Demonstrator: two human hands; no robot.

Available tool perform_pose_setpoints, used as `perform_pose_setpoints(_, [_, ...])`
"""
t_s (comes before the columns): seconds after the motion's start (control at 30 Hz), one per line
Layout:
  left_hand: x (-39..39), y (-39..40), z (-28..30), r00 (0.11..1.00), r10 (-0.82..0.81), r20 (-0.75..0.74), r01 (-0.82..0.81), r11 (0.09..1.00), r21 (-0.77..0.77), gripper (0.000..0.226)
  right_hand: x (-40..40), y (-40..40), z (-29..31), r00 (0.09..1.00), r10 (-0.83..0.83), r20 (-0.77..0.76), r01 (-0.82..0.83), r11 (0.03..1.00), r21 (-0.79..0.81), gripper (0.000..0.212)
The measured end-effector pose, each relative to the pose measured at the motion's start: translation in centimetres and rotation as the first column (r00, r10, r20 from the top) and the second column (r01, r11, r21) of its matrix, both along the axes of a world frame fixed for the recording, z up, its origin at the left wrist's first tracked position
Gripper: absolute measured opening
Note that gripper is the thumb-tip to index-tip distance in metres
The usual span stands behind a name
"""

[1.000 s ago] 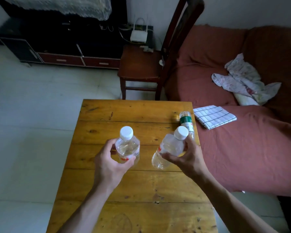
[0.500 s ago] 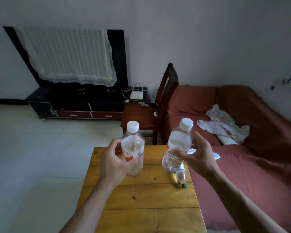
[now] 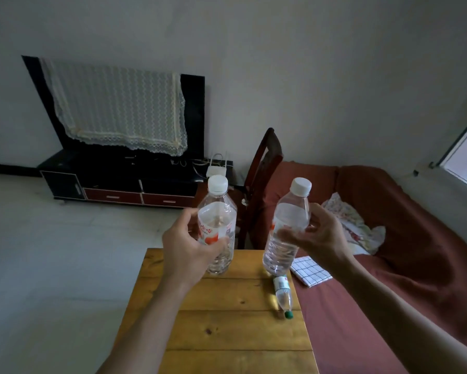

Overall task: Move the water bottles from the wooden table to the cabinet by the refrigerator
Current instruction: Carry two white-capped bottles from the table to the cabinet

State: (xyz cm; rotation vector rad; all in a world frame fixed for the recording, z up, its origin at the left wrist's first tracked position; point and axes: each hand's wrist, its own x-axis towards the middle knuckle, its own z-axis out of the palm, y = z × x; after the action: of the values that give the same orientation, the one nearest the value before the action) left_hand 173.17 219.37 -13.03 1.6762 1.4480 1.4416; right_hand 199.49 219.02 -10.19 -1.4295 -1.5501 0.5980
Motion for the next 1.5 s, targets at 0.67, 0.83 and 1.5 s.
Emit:
perform_pose_setpoints(0.67, [1.1,-16.0,1.5,0.880,0.452,-0.147,-0.471,0.869,-0.152,0.049,-2.8,-2.9,-0.5,0.864,0.490,-0.113,-0.494,0.869,-0.004,0.054])
perform_pose_setpoints(0.83, [-1.1,-20.6,2.3,0.815,0.565,-0.127,-0.578,0.802,-0.146,0.050,-6.3,-5.0,0.1,0.816,0.570,-0.099,-0.574,0.819,-0.017,0.061])
perform_pose_setpoints(1.5, [-21.0,-47.6,0.5,0.547,0.836,-0.046,-0.834,0.539,-0.114,0.052,-32.6,-26.4,0.9,0.569,0.821,-0.047,-0.822,0.569,-0.019,0.055])
